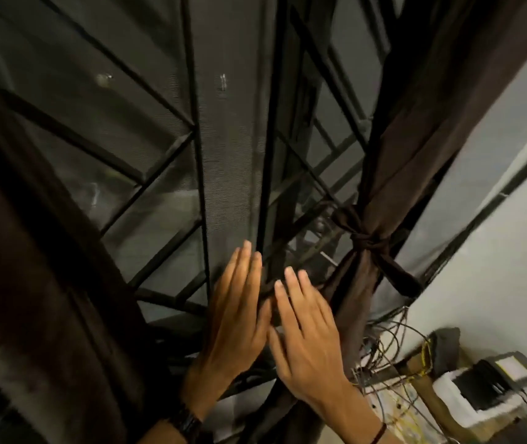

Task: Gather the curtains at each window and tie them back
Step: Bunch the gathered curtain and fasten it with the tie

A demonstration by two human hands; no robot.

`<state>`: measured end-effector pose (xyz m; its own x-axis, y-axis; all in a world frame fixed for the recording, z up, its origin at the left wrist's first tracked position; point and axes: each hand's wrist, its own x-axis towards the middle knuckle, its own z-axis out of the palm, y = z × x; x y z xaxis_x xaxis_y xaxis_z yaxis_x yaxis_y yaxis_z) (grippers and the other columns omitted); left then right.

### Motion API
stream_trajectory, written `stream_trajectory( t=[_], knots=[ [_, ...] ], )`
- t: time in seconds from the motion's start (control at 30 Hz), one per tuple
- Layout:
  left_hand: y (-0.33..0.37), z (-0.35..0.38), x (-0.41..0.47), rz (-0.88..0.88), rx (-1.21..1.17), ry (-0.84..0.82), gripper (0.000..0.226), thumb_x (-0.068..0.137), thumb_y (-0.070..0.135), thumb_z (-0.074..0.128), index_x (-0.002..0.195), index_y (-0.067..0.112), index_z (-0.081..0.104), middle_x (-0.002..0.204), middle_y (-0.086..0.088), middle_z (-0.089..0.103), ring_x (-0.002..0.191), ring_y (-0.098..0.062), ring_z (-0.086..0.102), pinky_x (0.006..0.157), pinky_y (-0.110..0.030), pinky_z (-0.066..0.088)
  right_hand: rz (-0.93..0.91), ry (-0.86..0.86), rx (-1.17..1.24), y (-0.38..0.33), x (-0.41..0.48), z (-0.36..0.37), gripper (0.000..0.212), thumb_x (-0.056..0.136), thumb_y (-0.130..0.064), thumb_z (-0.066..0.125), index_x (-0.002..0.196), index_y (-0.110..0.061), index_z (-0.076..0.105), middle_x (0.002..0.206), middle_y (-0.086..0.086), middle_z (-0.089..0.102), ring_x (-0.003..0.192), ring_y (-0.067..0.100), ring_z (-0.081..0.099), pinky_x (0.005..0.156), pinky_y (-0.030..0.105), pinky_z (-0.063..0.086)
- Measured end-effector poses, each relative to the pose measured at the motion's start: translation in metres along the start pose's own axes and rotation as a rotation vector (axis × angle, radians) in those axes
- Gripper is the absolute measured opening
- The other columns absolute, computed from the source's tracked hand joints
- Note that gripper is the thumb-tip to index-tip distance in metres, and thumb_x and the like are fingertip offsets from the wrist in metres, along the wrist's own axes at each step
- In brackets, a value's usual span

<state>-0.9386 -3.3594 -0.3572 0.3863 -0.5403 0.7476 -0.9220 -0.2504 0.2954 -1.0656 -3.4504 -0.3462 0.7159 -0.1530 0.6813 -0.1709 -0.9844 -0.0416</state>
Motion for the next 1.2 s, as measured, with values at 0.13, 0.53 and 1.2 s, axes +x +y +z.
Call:
stream_trajectory(
  t=[0.13, 0.53, 1.2],
  knots=[
    [-0.01, -0.009, -0.023, -0.08, 0.237, 0.013, 0.065, 0.108, 0.04, 0.035, 0.162, 0.008, 0.019, 0.171, -0.019, 0.016, 0.16, -0.033, 0.014, 0.129, -0.045, 0.016, -0.048, -0.124, 0.078, -0.002, -0.005, 0.03, 0.066, 0.101, -0.032, 0.045, 0.158, -0.005, 0.026, 0.169, 0.017, 0.017, 0.157, 0.033, 0.014, 0.123, 0.051, 0.024],
    [0.039, -0.062, -0.069, -0.506, 0.712, 0.11, 0.072, 0.107, 0.036, 0.049, 0.161, 0.004, 0.014, 0.169, -0.02, 0.009, 0.16, -0.038, 0.008, 0.13, -0.041, 0.01, -0.32, -0.191, 0.474, -0.021, 0.021, 0.043, 0.064, 0.108, -0.042, 0.039, 0.16, -0.006, 0.026, 0.169, 0.016, 0.015, 0.158, 0.033, 0.01, 0.126, 0.051, 0.019],
    [0.094, -0.116, -0.271, -0.973, 0.973, 0.263, 0.066, 0.11, 0.042, 0.028, 0.157, -0.005, 0.028, 0.165, -0.027, 0.025, 0.156, -0.037, 0.025, 0.128, -0.041, 0.023, -0.911, -0.503, 0.994, -0.168, -0.088, 0.034, 0.065, 0.108, -0.036, 0.038, 0.161, -0.014, 0.008, 0.17, 0.011, 0.01, 0.159, 0.023, 0.007, 0.127, 0.042, 0.019]
  ],
)
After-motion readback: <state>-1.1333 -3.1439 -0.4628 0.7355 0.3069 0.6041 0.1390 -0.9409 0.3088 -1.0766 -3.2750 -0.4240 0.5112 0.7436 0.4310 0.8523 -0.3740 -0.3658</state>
